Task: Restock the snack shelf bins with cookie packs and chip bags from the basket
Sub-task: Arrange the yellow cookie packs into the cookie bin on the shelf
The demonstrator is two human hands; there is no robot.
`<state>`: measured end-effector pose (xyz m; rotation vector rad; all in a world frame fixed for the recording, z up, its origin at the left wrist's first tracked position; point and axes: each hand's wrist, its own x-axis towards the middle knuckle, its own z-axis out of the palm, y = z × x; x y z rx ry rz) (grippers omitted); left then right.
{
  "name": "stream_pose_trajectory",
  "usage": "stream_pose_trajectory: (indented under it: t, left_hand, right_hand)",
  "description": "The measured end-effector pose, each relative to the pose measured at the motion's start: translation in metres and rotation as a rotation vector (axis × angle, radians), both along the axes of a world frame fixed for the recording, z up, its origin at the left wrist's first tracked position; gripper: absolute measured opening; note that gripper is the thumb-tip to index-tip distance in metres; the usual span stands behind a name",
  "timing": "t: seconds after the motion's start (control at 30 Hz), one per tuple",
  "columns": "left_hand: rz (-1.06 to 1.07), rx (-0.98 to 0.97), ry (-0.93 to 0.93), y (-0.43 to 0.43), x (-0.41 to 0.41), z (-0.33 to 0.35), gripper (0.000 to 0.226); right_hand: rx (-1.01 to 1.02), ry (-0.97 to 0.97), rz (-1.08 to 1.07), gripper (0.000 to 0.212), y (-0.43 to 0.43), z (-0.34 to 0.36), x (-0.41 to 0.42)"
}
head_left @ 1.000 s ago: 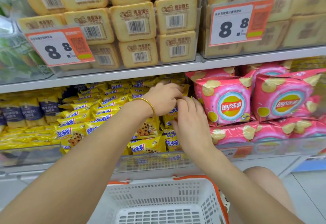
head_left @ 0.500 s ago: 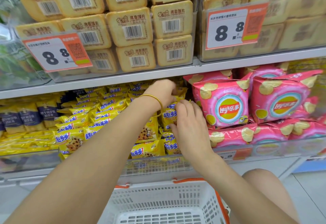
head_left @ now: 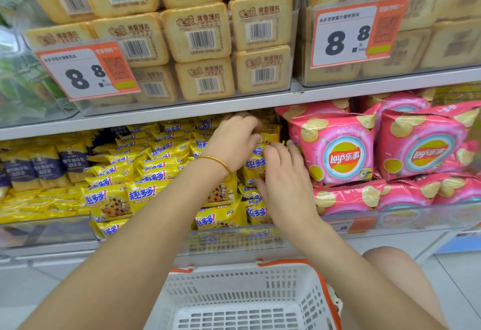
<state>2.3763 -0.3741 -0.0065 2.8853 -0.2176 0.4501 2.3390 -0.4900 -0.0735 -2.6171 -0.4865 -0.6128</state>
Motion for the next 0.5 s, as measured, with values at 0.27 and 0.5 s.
stream_pose_trajectory:
  t: [0.27,0.5]
  left_hand:
    - [0.235,0.280,0.171,0.041,-0.039,-0.008,0.053]
    - [0.199,0.173,0.202,0.046,-0.038,-0.016,0.052]
  right_hand:
    - [-0.101,-0.119,-0.008,0.048,0.015,0.024,0.012]
    - [-0.291,0.056,0.044,0.049,0.027,0.031,0.034]
